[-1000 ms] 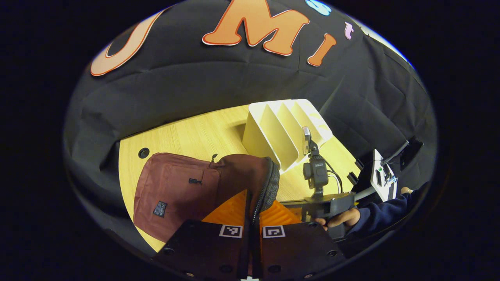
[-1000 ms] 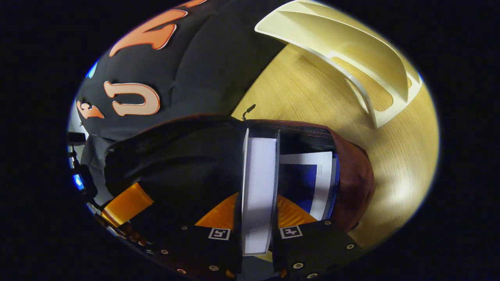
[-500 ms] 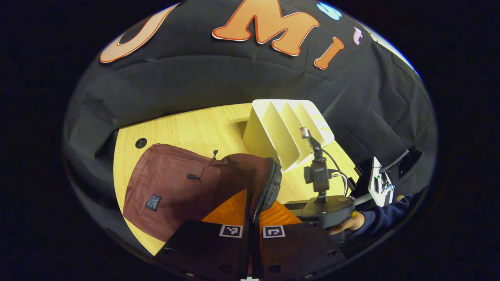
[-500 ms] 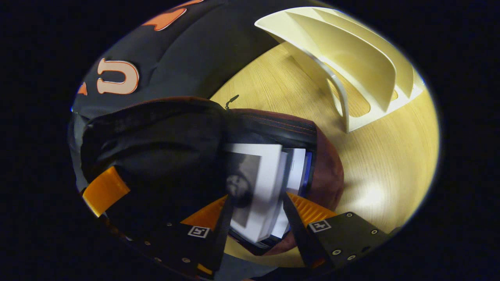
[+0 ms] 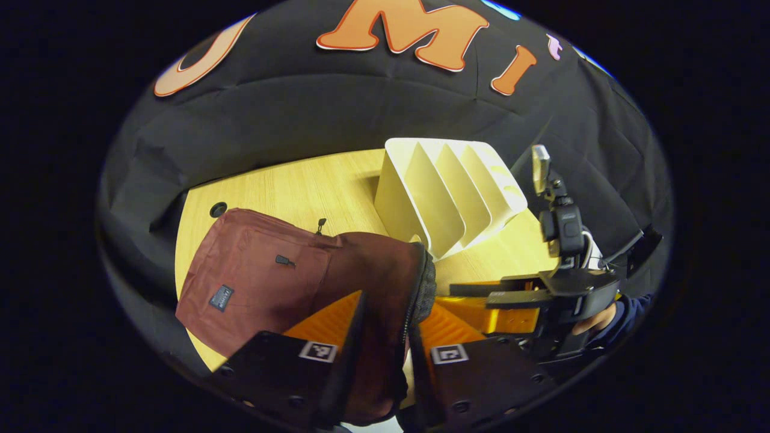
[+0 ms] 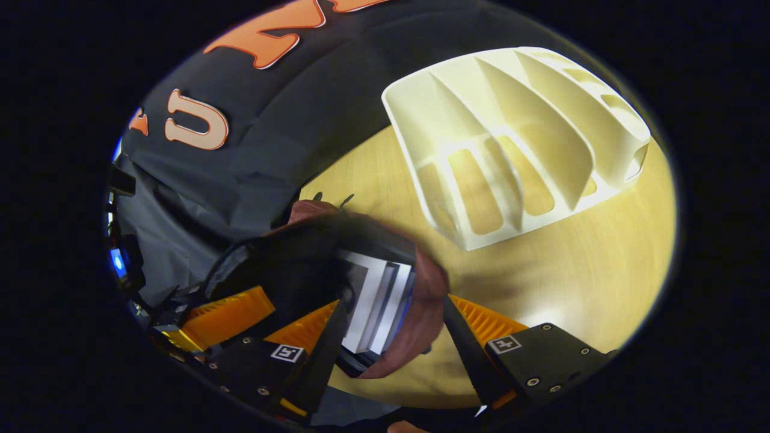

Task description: Open the schoolbag, grab two books from the bookshelf and put them into the schoolbag.

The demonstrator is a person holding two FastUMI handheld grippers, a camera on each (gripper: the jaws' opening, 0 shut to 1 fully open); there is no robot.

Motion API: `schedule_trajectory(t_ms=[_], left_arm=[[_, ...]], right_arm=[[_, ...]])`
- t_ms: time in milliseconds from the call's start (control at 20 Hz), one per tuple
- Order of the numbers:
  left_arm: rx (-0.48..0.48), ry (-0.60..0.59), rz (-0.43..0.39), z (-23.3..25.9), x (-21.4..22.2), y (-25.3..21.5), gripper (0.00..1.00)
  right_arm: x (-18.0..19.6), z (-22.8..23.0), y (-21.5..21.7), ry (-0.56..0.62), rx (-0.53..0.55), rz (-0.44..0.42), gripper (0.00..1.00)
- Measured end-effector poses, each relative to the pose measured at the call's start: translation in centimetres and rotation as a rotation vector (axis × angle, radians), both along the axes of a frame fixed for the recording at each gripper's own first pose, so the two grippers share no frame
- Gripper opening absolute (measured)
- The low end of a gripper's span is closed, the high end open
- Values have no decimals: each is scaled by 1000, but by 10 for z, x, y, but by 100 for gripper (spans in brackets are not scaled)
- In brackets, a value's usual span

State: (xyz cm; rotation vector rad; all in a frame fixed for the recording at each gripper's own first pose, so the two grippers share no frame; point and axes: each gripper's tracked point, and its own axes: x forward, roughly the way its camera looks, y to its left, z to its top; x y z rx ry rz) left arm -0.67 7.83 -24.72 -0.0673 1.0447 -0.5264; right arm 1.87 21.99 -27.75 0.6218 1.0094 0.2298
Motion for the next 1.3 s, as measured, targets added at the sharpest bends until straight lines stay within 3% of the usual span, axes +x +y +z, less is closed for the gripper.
schedule_trajectory(t_ms=[100,200,250,450,700,950,1150,1300], left_arm=[[-22,20,9,-1,-9,-19,60],[-34,23,21,0,-13,-34,94],[-33,22,26,5,-16,-39,100],[-22,-11,68,13,-14,-71,98],[-40,-102,214,41,-8,-111,98],[-9,-287,279,85,-5,-144,98],[-61,-395,370,125,-4,-178,98],[-33,-521,435,151,-6,-179,98]], right_arm=[[3,4,-30,-26,-39,-17,97],[2,10,-56,-49,-66,-27,97],[2,14,-68,-63,-74,-28,97],[3,37,-111,-135,-128,-31,97],[8,80,-167,-275,-239,-58,97],[5,130,-221,-443,-373,-61,97],[-4,172,-243,-587,-442,-23,97],[-3,205,-258,-689,-502,-20,97]])
